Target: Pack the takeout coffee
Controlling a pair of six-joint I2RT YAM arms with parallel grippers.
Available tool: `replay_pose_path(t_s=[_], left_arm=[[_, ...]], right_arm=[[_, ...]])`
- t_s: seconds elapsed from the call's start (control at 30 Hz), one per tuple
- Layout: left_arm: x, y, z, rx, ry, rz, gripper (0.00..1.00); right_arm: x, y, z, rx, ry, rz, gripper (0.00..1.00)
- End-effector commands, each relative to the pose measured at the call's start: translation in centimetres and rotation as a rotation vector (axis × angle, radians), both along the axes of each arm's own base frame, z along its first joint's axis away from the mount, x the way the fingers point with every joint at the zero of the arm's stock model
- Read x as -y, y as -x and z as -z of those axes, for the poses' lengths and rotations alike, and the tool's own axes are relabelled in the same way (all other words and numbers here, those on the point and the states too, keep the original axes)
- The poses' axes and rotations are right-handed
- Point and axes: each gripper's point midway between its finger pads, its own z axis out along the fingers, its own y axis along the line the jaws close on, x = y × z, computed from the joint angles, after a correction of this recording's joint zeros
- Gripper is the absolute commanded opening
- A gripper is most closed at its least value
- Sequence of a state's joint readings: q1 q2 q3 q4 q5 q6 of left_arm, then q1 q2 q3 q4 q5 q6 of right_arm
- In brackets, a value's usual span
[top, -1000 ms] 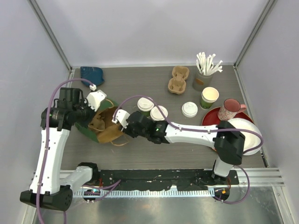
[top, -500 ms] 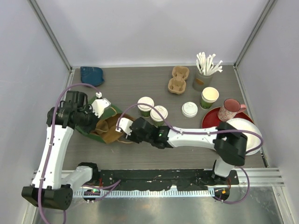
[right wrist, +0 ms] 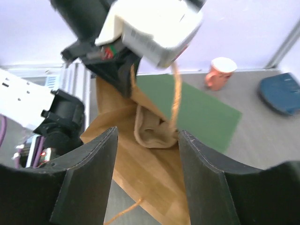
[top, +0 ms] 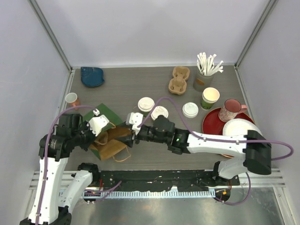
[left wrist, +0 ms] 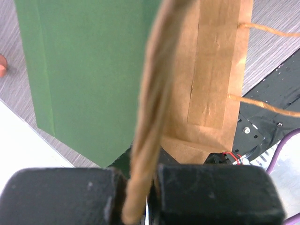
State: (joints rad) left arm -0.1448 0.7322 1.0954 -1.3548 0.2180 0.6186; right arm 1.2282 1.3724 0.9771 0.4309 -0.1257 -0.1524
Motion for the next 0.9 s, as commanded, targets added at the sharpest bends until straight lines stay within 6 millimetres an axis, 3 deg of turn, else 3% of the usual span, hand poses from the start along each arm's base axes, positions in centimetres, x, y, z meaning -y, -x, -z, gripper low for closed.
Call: replay_pose_path(t_s=[0.0, 0.23, 0.43, 0.5, 0.6, 0.87], left_arm=[[1.4, 2.5, -0.2, -0.014, 0.090, 0.027, 0.00], [1.9, 2.5, -1.3, 0.003, 0.146, -0.019, 0.00], [2.1, 1.2, -2.4, -0.024, 0.191, -0.128, 0.00], [3.0, 1.4, -3.0, -0.029, 0.237, -0.104, 0.00], [3.4, 1.5, -3.8, -0.012, 0.261, -0.095, 0.00], [4.1, 1.8, -5.8, 0.015, 0.310, -0.073, 0.00]], right_arm=[[-2.9, 3.1, 2.2, -0.067, -0.038, -0.127, 0.59], [-5.0, 0.9, 5.9, -0.055, 0.060, -0.004, 0.57], [-8.2, 1.8, 6.5, -0.060, 0.150, -0.006, 0.61], [-9.2, 1.5, 8.8, -0.080, 0.211, 0.000, 0.63], [-10.1, 1.3, 10.2, -0.086, 0.256, 0.000, 0.64], [-11.8, -0.4, 11.0, -0.123, 0.320, 0.065, 0.66]])
